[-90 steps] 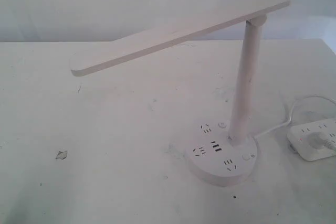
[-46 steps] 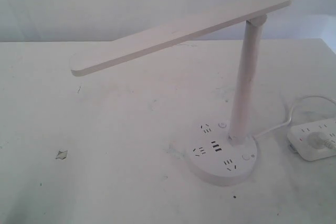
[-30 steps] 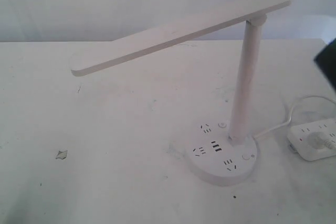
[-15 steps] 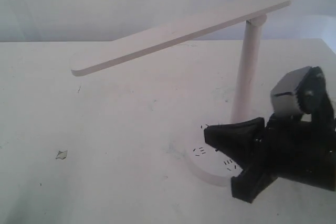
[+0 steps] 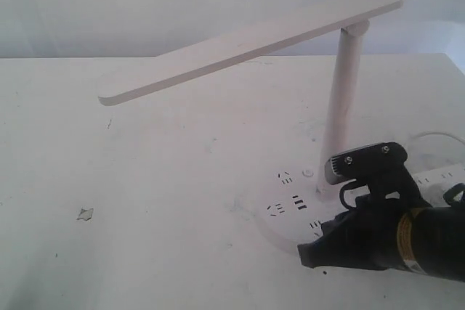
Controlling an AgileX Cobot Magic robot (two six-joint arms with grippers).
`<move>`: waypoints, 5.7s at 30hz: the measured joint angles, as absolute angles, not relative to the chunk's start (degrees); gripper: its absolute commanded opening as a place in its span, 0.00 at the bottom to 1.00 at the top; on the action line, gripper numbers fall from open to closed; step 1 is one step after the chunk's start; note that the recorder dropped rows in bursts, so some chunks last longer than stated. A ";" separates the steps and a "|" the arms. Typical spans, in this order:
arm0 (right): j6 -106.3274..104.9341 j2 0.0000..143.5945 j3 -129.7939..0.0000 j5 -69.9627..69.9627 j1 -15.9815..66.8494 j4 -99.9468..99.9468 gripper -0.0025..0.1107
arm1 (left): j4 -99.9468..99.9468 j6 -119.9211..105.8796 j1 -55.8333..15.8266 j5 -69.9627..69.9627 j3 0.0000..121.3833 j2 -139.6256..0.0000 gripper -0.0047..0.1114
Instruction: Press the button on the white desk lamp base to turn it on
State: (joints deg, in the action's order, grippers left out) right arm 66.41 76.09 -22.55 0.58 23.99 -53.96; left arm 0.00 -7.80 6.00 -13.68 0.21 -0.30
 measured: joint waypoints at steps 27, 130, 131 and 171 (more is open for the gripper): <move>66.75 85.35 -30.02 -7.78 23.99 -55.99 0.02 | 0.00 -7.80 6.00 -13.68 0.21 -0.30 0.04; 94.28 43.21 -19.17 -11.50 23.99 -88.38 0.02 | 0.00 -7.80 6.00 -13.68 0.21 -0.30 0.04; 96.83 42.10 -18.80 -12.86 23.99 -90.01 0.02 | 0.00 -7.80 6.00 -13.68 0.21 -0.30 0.04; 111.81 34.01 -16.97 -9.83 15.72 -82.35 0.02 | 0.00 -7.80 6.00 -13.68 0.21 -0.30 0.04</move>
